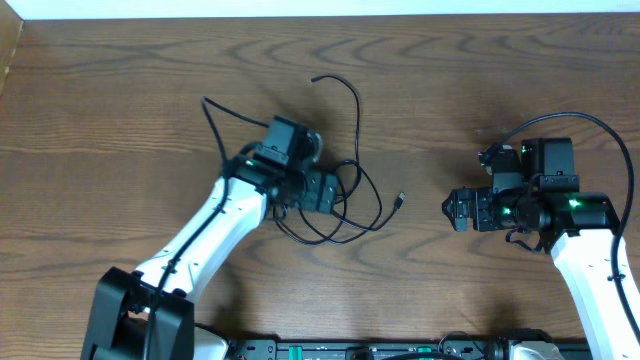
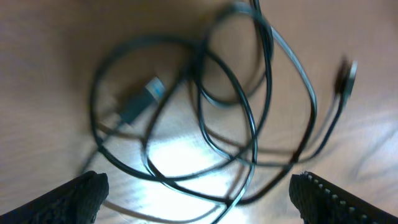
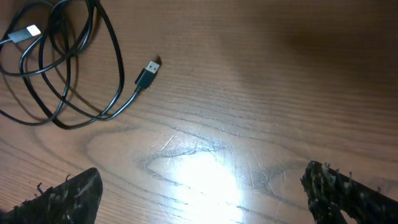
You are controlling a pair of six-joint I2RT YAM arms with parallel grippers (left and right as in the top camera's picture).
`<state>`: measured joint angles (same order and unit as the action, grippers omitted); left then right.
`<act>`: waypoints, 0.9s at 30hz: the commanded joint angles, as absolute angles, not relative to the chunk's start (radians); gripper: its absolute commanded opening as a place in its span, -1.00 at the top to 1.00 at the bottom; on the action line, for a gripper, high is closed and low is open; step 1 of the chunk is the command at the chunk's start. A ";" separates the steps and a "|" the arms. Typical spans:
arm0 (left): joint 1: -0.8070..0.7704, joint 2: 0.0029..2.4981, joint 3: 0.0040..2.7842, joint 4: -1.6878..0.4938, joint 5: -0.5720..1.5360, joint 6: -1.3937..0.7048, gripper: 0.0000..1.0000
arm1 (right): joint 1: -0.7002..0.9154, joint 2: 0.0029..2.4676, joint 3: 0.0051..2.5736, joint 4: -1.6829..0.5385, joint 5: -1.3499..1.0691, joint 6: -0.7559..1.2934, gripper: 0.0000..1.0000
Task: Untangle cables
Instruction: 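Reach the left gripper down to the coiled black cable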
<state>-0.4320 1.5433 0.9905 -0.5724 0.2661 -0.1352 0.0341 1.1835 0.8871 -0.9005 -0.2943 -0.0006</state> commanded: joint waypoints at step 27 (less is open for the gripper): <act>-0.463 1.642 0.875 -0.393 0.341 0.168 -0.96 | 0.041 1.182 0.882 -0.936 -0.291 0.003 -0.99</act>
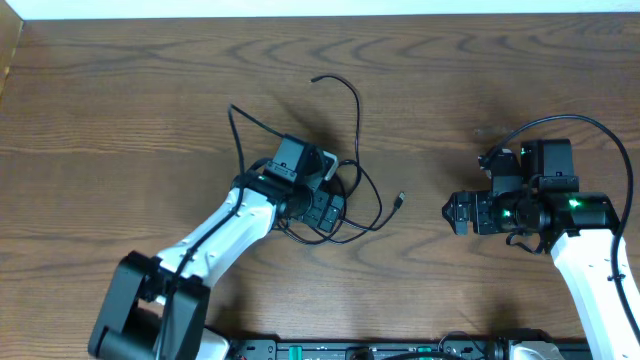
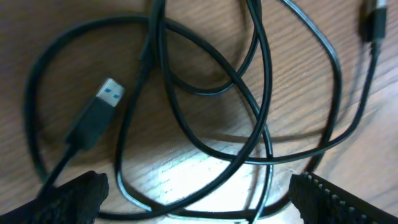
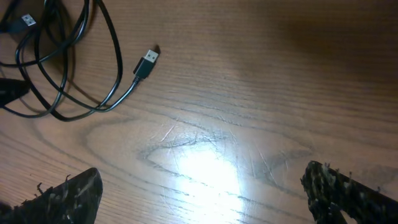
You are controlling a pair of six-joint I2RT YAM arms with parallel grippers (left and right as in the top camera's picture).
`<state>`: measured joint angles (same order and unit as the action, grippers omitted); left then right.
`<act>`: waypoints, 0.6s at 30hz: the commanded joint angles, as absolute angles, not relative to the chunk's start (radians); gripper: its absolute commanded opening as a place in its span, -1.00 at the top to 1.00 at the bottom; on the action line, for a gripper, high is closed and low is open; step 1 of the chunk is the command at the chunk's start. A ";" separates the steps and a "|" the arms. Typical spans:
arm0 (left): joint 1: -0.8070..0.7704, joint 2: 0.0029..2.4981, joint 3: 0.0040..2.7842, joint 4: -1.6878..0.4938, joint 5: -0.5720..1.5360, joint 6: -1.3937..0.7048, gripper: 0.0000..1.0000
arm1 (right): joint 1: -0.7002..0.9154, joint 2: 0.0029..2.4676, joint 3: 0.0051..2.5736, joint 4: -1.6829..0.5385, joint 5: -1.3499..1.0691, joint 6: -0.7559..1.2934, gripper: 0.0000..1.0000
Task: Untangle cables
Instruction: 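Reach the left gripper down to the coiled black cable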
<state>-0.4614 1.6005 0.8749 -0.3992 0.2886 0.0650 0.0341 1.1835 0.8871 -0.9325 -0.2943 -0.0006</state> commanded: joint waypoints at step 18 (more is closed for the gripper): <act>-0.463 1.719 0.875 -0.311 0.382 0.257 0.45 | 0.041 1.182 0.882 -0.950 -0.291 0.003 -0.98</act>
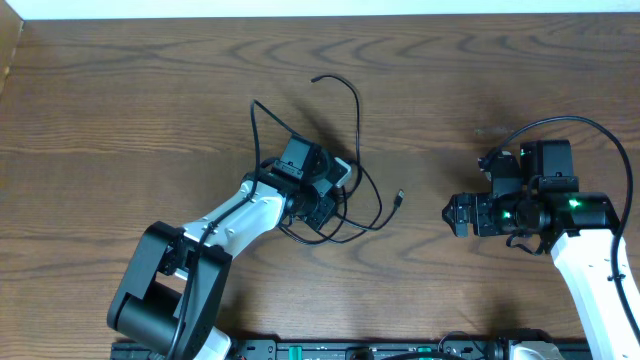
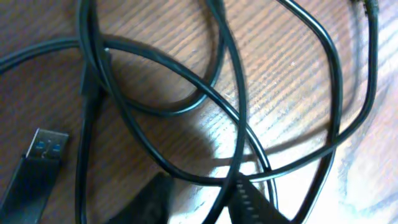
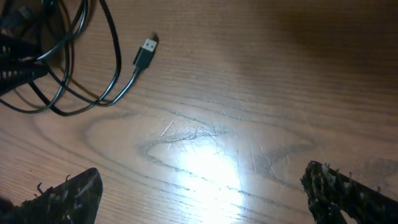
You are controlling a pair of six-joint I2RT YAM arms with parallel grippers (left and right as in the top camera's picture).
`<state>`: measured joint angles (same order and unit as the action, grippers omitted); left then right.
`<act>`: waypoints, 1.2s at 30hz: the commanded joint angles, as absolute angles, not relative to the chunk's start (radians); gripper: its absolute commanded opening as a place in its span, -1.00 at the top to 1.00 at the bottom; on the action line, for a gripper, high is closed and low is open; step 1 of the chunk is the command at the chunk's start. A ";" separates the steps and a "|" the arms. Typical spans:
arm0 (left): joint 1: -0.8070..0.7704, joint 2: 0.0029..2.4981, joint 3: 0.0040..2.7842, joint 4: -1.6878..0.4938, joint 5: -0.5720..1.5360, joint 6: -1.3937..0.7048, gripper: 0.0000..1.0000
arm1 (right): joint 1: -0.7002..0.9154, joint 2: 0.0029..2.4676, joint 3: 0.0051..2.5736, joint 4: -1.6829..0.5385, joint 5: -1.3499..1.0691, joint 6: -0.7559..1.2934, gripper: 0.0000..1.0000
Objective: Untangle cables
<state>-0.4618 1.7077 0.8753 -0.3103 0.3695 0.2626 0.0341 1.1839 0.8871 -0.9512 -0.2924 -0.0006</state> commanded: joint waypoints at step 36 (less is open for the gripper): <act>-0.461 1.232 0.987 -0.487 0.276 -0.001 -0.12 | 0.041 1.185 0.881 -0.871 -0.404 0.022 -0.99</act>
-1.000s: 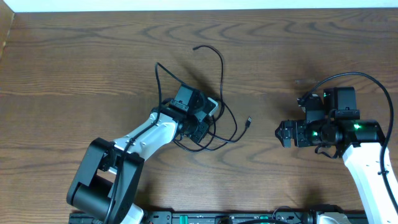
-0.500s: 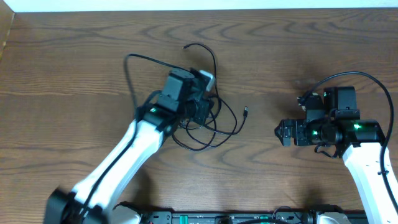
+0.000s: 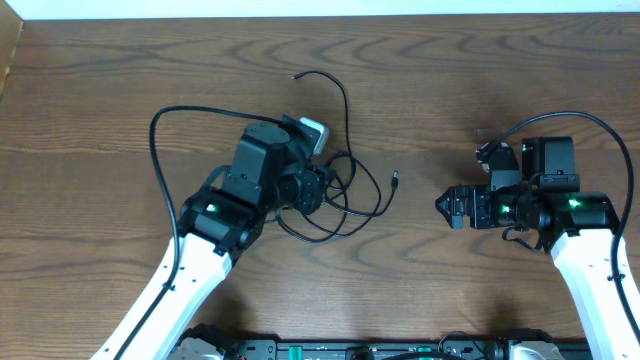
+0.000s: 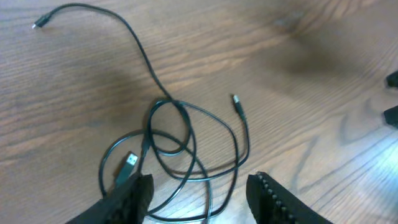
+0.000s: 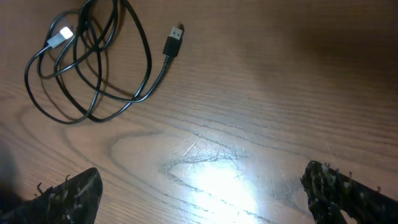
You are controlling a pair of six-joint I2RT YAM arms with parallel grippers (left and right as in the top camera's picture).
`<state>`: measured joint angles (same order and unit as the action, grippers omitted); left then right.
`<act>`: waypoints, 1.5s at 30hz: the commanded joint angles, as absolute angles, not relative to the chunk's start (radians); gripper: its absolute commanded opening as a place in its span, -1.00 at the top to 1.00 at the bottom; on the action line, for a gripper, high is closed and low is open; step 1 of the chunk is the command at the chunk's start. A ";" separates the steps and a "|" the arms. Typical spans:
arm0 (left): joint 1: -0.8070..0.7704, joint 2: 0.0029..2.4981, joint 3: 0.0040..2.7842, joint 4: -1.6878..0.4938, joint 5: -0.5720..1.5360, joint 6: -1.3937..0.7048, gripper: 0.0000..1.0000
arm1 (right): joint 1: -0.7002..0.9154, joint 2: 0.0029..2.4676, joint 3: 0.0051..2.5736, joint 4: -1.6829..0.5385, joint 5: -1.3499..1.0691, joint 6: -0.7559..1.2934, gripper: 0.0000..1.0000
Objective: Untangle cables
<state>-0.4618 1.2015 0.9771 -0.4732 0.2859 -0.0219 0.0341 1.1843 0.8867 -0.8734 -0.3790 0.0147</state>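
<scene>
A tangle of thin black cables [image 3: 345, 205] lies on the wooden table at centre. In the left wrist view its loops [image 4: 186, 146] overlap. One USB plug [image 4: 127, 165] lies by the left finger, another plug [image 4: 237, 103] points away, and a thin tail [image 4: 93, 11] runs off to the far left. My left gripper [image 4: 202, 190] hangs open above the near side of the loops, nothing between its fingers. My right gripper [image 5: 202, 177] stands open over bare wood, to the right of the tangle [image 5: 87, 68] and the loose plug [image 5: 174, 41].
The brown wooden table [image 3: 100, 80] ends at a white wall edge along the far side. The left arm's own black wire [image 3: 160, 130] arches out to the left of its wrist.
My left gripper was low among the loops with its jaws nearly shut around a strand; now it is raised and open. The tangle, its tail and its loose plug lie slightly shifted. The right arm is nearly unchanged.
My left gripper hovered open over the tangle, then sat lower and closer to the loops. Then it was down among them with its jaws almost together on a strand. Now it is lifted and open, and the cables lie a little rearranged. The right gripper stayed open.
</scene>
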 commanded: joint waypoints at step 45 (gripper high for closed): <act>-0.463 1.729 0.973 -0.476 0.356 0.096 0.85 | 0.041 1.185 0.804 -0.839 -0.396 0.021 -0.99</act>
